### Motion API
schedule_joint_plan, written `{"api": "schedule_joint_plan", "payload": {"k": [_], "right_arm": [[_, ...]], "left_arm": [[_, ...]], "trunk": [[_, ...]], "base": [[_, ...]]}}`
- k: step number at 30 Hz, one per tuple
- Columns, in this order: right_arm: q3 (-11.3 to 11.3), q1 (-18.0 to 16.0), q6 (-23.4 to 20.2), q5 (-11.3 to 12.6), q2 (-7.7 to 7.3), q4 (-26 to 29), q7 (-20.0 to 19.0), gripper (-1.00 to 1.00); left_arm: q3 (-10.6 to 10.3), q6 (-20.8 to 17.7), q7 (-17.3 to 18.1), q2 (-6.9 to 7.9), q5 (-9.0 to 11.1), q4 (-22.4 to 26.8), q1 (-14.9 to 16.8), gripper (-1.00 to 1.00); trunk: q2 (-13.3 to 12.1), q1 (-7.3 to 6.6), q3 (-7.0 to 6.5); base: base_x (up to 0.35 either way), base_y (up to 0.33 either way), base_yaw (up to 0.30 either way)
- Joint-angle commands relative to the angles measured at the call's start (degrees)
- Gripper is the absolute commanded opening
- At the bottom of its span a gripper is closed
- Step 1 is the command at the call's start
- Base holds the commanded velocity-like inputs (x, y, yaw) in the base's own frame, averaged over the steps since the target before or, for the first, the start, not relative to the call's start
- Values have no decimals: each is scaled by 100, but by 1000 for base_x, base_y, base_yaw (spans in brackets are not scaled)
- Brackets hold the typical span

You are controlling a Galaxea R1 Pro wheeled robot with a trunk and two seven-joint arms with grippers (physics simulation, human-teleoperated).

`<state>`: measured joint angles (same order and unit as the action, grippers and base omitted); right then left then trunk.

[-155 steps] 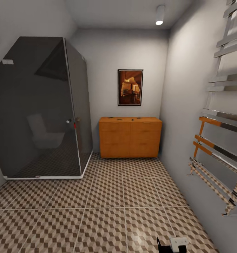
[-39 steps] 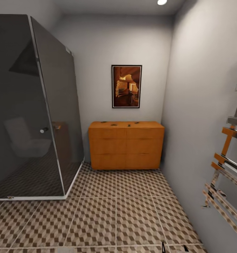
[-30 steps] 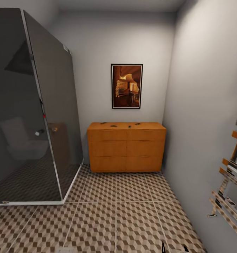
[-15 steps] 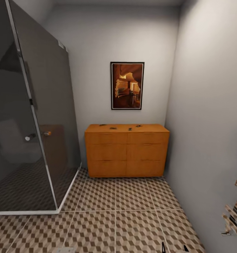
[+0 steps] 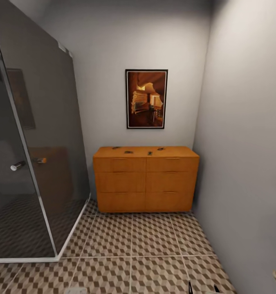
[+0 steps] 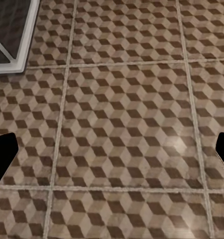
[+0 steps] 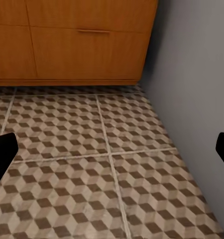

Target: Take the four mousetraps from the cabinet in the bathroom and place them on the bathroom floor. Make sure all four end up on the same floor surface, and ensure that at least two of them are either under or directly next to the same bathroom sink.

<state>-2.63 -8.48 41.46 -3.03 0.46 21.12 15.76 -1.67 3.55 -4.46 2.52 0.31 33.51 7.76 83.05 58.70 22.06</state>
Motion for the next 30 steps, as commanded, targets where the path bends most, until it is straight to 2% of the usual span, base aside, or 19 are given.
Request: {"api": "schedule_joint_plan", "payload": {"k": [1,12,30], "right_arm": [[-27,-4,2,-31,-2,-4,59,100],[-27,-4,3,-31,-2,-4,59,100],[-27,-4,3,-31,-2,-11,59,100]], "left_arm": [[-18,16,-29,3,3,-2,4,100],[-18,20,-29,3,-2,-2,1,100],[-18,25,-29,3,-3,-2,4,100]], "trunk": [[3,3,7],[3,3,7],[3,3,7]], "base": [[306,-90,0],[265,-71,0],[26,-3,0]]}}
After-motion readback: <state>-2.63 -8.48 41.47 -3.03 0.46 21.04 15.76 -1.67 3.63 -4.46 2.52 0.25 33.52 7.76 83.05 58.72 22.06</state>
